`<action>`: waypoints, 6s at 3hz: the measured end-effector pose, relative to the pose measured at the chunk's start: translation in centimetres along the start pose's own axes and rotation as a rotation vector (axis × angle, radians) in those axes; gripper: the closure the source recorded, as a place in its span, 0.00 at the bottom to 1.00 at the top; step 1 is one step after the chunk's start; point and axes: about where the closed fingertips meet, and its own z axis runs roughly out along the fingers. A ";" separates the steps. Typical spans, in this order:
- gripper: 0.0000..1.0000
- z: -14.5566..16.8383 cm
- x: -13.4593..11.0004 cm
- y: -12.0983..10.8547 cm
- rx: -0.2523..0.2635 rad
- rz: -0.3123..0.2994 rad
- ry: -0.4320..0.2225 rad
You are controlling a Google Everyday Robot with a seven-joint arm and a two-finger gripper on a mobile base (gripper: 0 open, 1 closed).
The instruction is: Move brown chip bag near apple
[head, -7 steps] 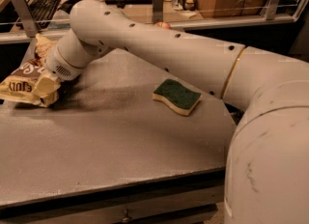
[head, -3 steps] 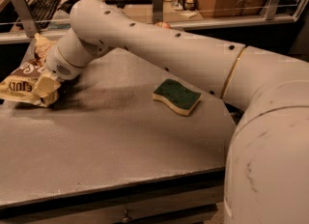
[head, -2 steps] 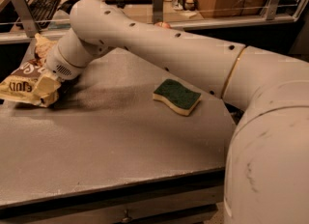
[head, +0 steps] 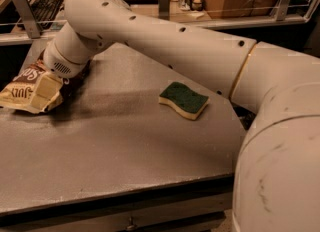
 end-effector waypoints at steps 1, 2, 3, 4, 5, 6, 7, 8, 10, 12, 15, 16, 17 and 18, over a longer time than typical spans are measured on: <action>0.00 -0.8 -1.5 -0.2 0.019 -0.029 0.006; 0.00 -1.4 -2.6 -0.4 0.031 -0.052 0.014; 0.00 0.8 -1.6 0.0 -0.012 -0.026 0.015; 0.00 2.2 -0.4 0.3 -0.036 0.003 0.020; 0.19 2.0 -0.1 0.0 -0.027 0.000 0.033; 0.41 1.0 -0.6 -0.5 -0.002 -0.022 0.049; 0.64 0.6 -0.5 -1.2 0.011 -0.032 0.070; 0.88 0.6 0.5 -2.0 0.022 -0.026 0.106; 1.00 -7.5 -0.8 -8.1 0.155 -0.129 0.348; 1.00 -14.7 3.8 -13.3 0.228 -0.093 0.517; 1.00 -15.9 8.6 -18.7 0.289 -0.045 0.500; 1.00 -14.8 9.0 -19.3 0.280 -0.044 0.473; 0.83 -14.4 9.2 -19.4 0.274 -0.039 0.467; 0.60 -14.4 9.4 -19.3 0.273 -0.033 0.460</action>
Offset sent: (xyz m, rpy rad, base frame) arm 0.0016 0.0072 0.0449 -0.0225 -0.0939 0.0086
